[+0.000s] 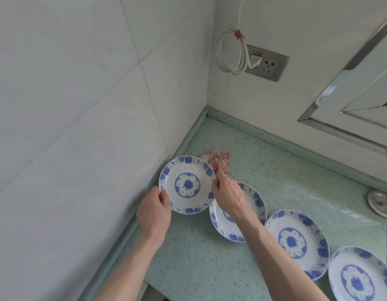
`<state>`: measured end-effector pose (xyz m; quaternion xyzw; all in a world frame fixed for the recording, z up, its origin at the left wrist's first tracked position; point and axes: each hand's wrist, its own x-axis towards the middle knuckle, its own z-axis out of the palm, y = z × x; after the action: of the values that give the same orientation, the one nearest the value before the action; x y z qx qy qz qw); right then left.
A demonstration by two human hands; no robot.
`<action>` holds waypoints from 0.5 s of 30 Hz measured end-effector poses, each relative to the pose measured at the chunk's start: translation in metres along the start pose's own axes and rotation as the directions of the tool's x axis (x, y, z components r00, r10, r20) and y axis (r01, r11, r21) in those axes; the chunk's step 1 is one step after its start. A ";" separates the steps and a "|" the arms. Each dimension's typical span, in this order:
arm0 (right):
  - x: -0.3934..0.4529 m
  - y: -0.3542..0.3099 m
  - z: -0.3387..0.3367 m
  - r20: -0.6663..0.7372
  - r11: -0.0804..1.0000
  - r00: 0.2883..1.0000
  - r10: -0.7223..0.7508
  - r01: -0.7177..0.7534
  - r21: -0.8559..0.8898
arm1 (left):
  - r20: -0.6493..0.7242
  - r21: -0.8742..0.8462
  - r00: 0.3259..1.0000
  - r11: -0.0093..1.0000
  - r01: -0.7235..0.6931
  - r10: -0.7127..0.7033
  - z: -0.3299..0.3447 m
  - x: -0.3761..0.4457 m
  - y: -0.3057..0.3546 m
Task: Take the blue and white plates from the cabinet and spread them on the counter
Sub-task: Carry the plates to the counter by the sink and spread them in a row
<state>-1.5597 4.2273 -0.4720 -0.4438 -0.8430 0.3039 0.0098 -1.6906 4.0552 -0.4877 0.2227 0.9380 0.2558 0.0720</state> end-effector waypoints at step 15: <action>0.025 0.001 0.010 0.022 0.997 1.000 0.020 -0.018 -0.077 | 0.076 -0.024 0.995 0.998 0.061 -0.059 0.008 0.007 -0.005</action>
<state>-1.5769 4.2412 -0.4872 -0.4483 -0.8498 0.2764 -0.0196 -1.6967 4.0580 -0.4974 0.2029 0.9374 0.2572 0.1179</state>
